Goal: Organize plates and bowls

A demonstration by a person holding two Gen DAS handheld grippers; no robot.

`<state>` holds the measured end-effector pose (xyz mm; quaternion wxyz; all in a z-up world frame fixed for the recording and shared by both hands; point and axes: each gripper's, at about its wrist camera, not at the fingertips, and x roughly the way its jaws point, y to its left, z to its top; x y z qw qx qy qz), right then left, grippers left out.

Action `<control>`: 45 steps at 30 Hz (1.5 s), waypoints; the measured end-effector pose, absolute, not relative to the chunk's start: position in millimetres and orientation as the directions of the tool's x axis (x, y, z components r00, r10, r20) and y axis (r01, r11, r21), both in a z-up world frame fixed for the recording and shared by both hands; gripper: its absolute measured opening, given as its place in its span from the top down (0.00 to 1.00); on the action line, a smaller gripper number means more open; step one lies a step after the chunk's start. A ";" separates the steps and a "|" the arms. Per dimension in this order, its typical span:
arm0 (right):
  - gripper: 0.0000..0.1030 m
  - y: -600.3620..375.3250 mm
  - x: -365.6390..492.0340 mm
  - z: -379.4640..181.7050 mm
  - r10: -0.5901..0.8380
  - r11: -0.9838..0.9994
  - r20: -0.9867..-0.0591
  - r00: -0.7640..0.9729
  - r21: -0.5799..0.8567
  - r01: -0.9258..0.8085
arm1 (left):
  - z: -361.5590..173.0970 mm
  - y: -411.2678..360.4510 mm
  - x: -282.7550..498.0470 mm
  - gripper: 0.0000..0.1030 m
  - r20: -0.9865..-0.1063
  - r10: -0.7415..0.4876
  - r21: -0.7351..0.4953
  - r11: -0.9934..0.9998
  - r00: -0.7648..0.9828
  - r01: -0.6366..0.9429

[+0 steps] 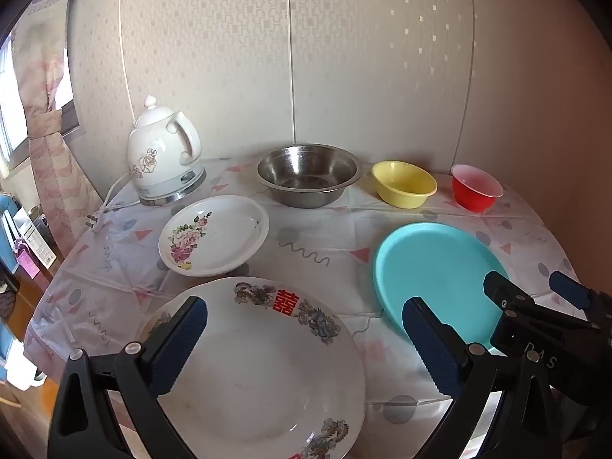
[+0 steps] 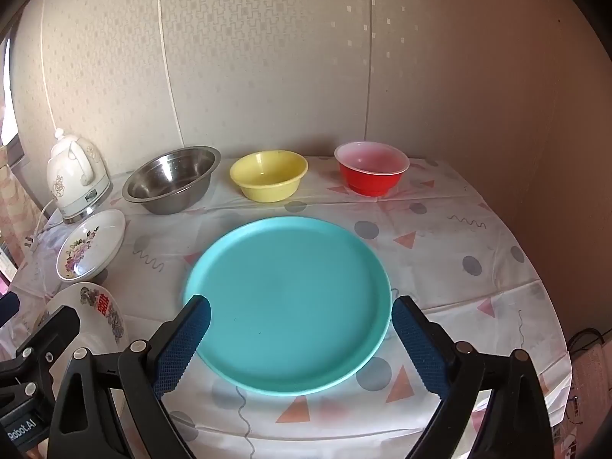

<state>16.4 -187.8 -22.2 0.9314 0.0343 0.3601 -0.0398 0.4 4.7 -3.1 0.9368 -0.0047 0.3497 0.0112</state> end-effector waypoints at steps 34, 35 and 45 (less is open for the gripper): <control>0.06 -185.7 16.1 -23.7 -0.087 0.995 -0.643 0.761 -0.025 0.093 | -6.6 -0.6 10.2 0.00 -0.682 0.011 0.006 1.000 0.731 -0.009; 0.06 -186.0 15.8 -23.5 -0.086 0.995 -0.642 0.762 -0.024 0.093 | -6.7 -1.6 10.2 0.00 -0.682 0.012 0.007 1.000 0.732 -0.010; 0.06 -191.1 16.9 -28.1 -0.085 0.995 -0.655 0.751 -0.018 0.097 | -7.2 -6.4 11.6 0.00 -0.689 -0.008 0.000 1.000 0.725 0.011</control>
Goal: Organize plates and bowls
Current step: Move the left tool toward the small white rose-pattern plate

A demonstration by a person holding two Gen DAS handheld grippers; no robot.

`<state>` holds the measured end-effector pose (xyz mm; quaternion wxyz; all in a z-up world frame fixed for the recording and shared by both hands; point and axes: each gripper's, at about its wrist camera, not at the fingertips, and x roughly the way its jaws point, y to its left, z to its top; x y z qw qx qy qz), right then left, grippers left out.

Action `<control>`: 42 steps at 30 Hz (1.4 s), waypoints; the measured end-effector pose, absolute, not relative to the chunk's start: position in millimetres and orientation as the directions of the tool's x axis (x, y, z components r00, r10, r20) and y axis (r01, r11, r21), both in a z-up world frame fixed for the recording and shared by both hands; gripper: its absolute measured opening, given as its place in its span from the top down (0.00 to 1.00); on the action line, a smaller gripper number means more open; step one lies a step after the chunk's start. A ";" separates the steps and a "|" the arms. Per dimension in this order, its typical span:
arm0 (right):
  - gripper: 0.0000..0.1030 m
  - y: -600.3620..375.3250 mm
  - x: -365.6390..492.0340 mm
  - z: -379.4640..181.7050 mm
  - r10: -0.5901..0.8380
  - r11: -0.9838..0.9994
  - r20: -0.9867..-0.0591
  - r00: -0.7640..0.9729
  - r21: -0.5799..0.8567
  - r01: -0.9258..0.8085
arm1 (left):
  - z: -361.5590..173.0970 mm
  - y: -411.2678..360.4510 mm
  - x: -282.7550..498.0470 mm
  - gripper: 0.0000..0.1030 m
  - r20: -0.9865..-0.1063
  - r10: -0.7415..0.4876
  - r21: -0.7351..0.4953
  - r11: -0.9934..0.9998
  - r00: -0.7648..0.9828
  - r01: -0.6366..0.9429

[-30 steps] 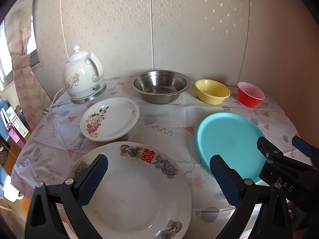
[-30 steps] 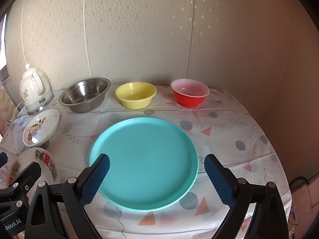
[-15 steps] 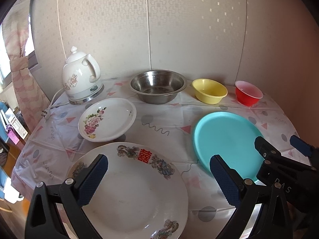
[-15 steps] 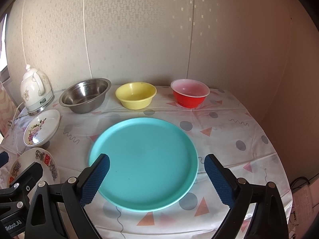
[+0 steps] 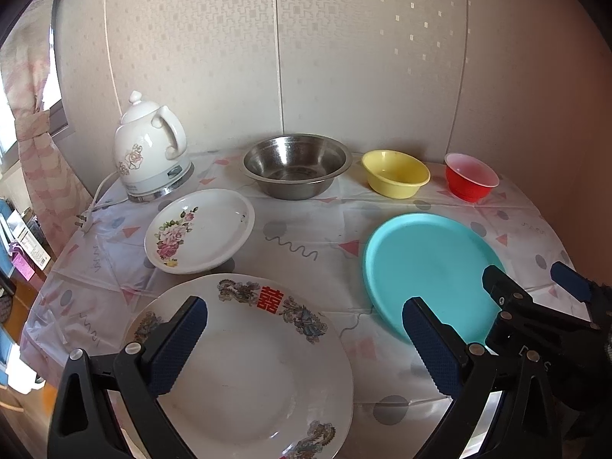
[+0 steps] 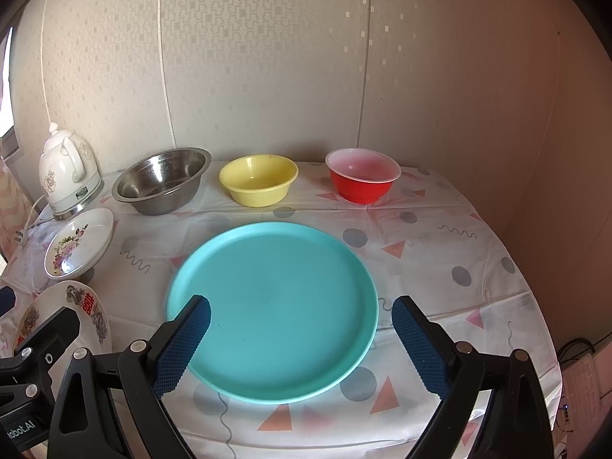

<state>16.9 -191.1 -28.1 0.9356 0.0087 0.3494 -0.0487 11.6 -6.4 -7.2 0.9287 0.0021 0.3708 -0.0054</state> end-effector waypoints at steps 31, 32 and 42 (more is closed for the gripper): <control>0.16 -266.7 48.6 -54.6 0.066 0.956 -0.750 0.659 0.236 0.172 | -29.1 -43.5 78.4 0.11 -0.808 -0.236 -0.145 0.968 0.540 0.207; 0.21 -271.6 51.4 -56.6 0.072 0.953 -0.756 0.650 0.244 0.179 | -30.8 -45.4 82.8 0.17 -0.814 -0.246 -0.153 0.965 0.526 0.215; 0.33 -284.9 64.7 -80.9 0.075 0.948 -0.799 0.597 0.242 0.206 | -44.5 -50.1 107.0 0.39 -0.839 -0.262 -0.176 0.960 0.477 0.218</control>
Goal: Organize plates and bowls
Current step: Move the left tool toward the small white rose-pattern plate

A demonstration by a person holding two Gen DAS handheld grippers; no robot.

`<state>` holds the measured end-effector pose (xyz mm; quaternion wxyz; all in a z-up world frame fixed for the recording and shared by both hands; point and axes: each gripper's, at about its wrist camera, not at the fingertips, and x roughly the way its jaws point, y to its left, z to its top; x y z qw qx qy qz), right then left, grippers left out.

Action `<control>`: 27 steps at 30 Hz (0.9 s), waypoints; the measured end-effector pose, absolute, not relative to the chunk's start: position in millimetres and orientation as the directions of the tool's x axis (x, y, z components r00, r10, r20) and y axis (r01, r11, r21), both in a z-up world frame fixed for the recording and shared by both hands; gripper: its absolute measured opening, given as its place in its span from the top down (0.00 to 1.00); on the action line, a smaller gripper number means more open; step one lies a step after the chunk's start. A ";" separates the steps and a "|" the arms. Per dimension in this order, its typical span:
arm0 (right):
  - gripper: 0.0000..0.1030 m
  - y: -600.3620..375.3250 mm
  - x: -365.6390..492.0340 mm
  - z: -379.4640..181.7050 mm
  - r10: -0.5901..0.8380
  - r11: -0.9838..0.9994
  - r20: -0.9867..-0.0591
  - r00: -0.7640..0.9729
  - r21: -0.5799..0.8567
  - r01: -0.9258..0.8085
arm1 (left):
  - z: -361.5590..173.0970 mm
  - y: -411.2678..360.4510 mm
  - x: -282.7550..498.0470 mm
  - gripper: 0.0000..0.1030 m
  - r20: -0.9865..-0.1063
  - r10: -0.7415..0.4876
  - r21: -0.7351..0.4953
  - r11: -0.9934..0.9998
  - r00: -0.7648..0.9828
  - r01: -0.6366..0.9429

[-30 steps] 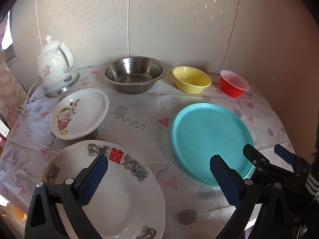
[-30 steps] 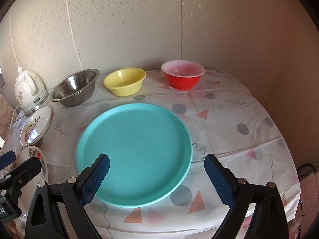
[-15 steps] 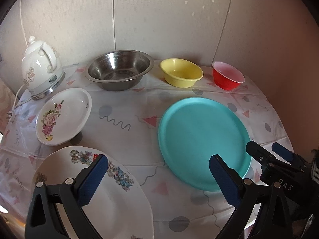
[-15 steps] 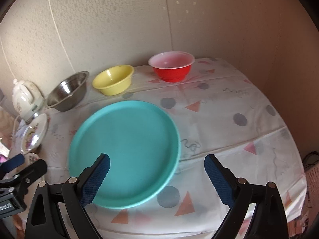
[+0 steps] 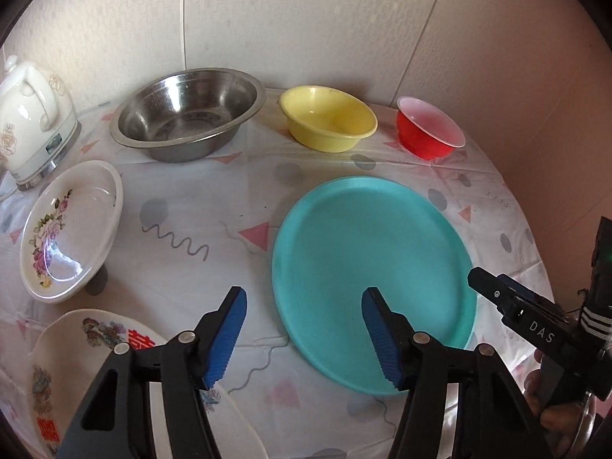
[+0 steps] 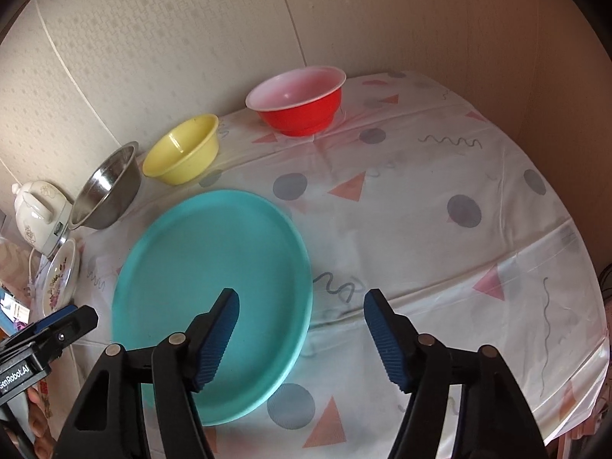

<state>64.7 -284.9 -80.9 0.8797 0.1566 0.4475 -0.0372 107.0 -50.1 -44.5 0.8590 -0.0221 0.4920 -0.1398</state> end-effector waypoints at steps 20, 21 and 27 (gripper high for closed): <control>0.54 -283.0 73.9 -94.9 0.041 0.965 -0.805 0.592 0.187 0.187 | -77.4 -74.3 127.6 0.76 -0.882 -0.221 -0.123 0.961 0.417 0.249; 0.55 -282.4 74.0 -94.9 0.036 0.966 -0.804 0.593 0.179 0.184 | -79.7 -73.8 128.2 0.79 -0.882 -0.224 -0.128 0.961 0.414 0.247; 0.76 -281.4 76.2 -95.6 0.035 0.970 -0.802 0.596 0.169 0.172 | -80.8 -69.9 129.3 0.93 -0.876 -0.224 -0.132 0.963 0.428 0.233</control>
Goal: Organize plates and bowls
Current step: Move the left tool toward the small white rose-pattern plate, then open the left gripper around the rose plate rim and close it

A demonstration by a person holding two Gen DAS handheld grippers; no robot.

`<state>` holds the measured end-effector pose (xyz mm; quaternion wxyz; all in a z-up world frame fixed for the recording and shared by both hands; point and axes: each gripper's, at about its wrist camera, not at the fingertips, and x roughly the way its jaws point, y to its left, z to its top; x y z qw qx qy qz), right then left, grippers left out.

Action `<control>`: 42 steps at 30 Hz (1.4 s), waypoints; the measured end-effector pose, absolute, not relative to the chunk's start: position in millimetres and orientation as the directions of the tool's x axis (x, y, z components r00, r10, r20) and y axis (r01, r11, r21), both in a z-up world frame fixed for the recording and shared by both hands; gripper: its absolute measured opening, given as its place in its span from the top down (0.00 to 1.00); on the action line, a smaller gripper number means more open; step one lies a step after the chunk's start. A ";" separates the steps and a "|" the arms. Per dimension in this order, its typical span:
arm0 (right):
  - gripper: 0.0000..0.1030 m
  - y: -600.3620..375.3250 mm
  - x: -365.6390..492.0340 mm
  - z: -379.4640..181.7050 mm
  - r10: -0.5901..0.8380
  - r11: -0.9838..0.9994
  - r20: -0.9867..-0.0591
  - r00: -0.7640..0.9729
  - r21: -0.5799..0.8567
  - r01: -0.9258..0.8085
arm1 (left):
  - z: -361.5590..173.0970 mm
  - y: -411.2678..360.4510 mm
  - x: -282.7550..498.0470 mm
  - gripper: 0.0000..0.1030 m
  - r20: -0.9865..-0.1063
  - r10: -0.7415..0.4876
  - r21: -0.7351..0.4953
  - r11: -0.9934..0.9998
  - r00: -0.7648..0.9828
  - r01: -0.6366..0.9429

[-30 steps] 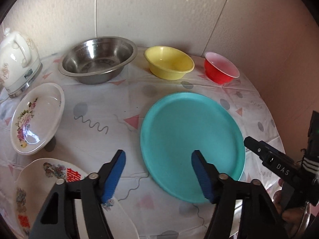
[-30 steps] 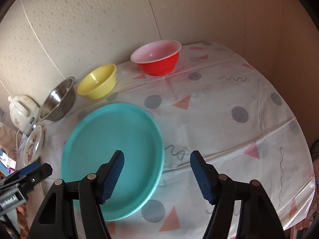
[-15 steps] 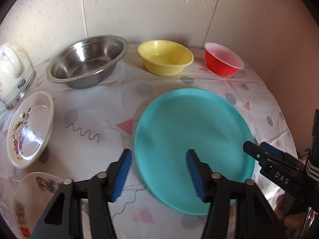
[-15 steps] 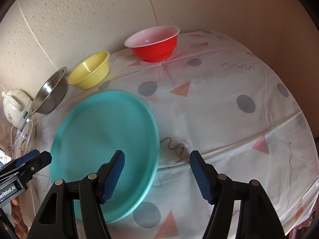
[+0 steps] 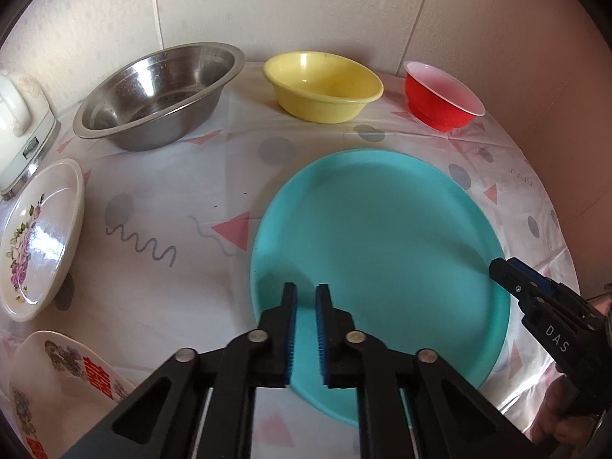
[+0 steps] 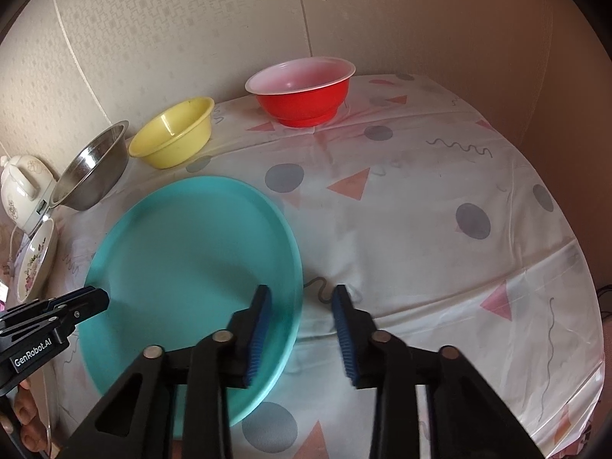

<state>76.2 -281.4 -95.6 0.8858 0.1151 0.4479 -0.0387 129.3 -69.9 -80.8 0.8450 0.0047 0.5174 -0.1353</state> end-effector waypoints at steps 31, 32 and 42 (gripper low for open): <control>0.75 -224.5 108.3 -94.9 0.114 0.983 -0.840 0.530 0.172 0.061 | -21.4 74.9 113.7 0.98 -0.797 -0.192 -0.252 0.968 0.573 -0.026; 0.71 -223.9 108.7 -94.0 0.105 0.984 -0.842 0.529 0.164 0.065 | -19.2 80.1 111.2 0.98 -0.795 -0.181 -0.248 0.968 0.580 -0.037; 0.70 -195.6 109.5 -61.4 0.245 0.966 -0.779 0.577 0.244 -0.081 | -20.4 145.0 94.2 0.97 -0.794 -0.115 -0.254 0.955 0.596 -0.154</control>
